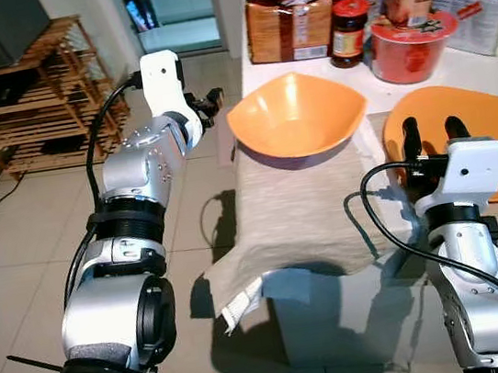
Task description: Setting the table
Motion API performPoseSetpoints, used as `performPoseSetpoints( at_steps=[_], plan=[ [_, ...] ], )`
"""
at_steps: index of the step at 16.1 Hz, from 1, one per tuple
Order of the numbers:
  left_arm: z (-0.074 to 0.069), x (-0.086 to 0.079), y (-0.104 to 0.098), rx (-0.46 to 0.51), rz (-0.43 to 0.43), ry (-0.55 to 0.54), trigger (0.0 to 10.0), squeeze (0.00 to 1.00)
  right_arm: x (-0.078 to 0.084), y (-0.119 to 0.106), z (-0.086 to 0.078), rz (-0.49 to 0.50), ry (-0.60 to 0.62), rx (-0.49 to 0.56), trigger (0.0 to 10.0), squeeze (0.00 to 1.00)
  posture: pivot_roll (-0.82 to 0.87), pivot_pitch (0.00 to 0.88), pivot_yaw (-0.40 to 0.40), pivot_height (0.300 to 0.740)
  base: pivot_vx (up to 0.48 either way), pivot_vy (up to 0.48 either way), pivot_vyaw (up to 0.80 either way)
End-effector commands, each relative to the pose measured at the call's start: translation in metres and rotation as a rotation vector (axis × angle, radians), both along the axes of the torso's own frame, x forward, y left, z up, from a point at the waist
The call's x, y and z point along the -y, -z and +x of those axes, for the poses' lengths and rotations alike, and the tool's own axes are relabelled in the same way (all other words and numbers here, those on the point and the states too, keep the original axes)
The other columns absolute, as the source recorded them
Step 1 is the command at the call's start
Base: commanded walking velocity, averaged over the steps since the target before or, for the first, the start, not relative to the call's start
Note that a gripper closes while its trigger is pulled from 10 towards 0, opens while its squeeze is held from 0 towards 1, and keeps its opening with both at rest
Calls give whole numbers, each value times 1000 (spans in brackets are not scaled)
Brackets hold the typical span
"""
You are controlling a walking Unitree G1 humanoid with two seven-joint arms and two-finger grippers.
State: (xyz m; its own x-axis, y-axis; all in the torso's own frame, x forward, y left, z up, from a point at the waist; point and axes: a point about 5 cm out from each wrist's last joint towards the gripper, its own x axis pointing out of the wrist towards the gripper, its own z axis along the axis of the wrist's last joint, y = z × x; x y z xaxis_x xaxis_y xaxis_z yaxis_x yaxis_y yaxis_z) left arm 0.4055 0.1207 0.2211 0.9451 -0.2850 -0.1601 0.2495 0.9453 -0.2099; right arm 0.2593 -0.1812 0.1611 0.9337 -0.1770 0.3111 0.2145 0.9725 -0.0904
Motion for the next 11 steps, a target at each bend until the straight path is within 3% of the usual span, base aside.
performPoseSetpoints(
  at_steps=[1, 5, 8, 11],
  plan=[
    [2, -4, -13, 41, 10, -18, 10000, 1000, 0, -5, -1, -11, 0, 19, 10000, 0, -83, 0, 84, 722, 0, 0, 0],
    [2, -12, -11, -1, 12, -17, 10000, 1000, -1, -3, -2, -8, 0, 16, 10000, 0, -77, 0, 87, 722, 0, 0, 0],
    [-6, -7, 2, -178, -90, 78, 10000, 1000, -1, -2, -3, -6, -1, 11, 10000, 0, -69, 0, 81, 722, 0, 0, 0],
    [-8, -6, 6, -218, -108, 88, 10000, 1000, -1, -2, -2, -7, -5, 10, 10000, 0, -69, 0, 81, 722, 0, 0, 0]
  ],
)
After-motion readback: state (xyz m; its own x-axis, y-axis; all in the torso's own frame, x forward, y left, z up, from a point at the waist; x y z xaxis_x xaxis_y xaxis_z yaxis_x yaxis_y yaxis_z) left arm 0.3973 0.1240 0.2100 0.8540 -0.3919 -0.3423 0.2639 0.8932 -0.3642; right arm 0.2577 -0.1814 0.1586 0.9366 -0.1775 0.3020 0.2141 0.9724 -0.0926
